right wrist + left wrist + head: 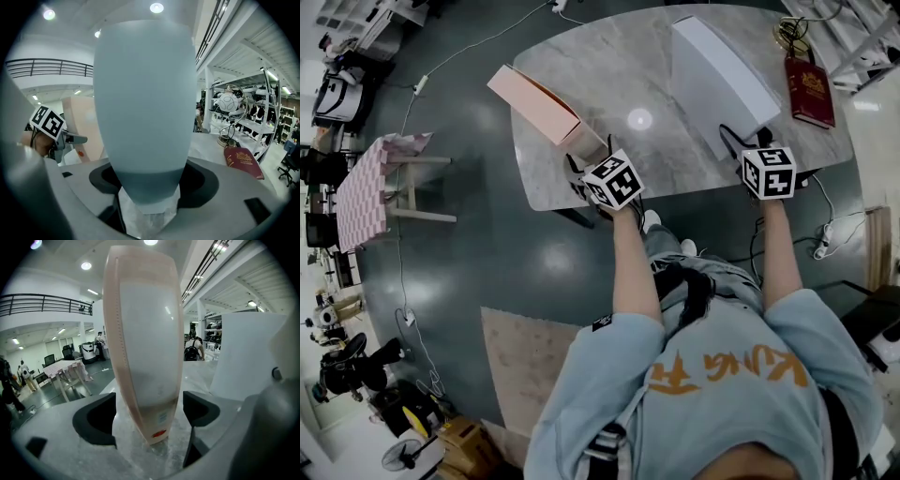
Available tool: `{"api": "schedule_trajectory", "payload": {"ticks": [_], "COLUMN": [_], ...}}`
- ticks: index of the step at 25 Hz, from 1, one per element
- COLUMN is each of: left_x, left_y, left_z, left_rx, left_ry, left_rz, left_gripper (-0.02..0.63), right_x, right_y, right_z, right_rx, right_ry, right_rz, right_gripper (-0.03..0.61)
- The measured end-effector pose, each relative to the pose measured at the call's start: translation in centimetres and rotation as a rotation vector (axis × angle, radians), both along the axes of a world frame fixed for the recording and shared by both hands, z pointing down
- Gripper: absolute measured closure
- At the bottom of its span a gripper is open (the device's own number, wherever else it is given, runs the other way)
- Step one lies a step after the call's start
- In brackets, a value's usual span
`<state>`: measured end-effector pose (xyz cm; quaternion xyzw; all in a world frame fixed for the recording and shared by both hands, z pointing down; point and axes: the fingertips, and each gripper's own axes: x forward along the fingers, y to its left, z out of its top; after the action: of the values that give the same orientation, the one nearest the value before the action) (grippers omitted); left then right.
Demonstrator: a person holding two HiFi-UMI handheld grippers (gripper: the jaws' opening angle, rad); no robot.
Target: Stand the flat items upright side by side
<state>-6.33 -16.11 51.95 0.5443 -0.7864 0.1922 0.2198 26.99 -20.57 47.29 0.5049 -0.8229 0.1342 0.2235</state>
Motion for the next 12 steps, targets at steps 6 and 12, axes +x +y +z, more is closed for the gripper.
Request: {"api": "schedule_trajectory", "payload": {"ticks": [6, 12], "left_x": [-0.5, -0.2], "left_y": [-0.4, -1.0], "left_z": [1.1, 1.0], "left_rx": [-0.021, -0.009], "left_ry": [0.034, 0.039], "left_rz": [0.023, 0.066], "left_gripper": [0.182, 0.231], "right_x": [-0.7, -2.1], "right_y": [-0.7, -1.3], "right_z": [0.2, 0.1], "right_rx": [-0.007, -0.015], "right_ry": [-0.011, -0.019], "right_rz": [-0.011, 0.007], "right_gripper": [0.273, 0.278]}}
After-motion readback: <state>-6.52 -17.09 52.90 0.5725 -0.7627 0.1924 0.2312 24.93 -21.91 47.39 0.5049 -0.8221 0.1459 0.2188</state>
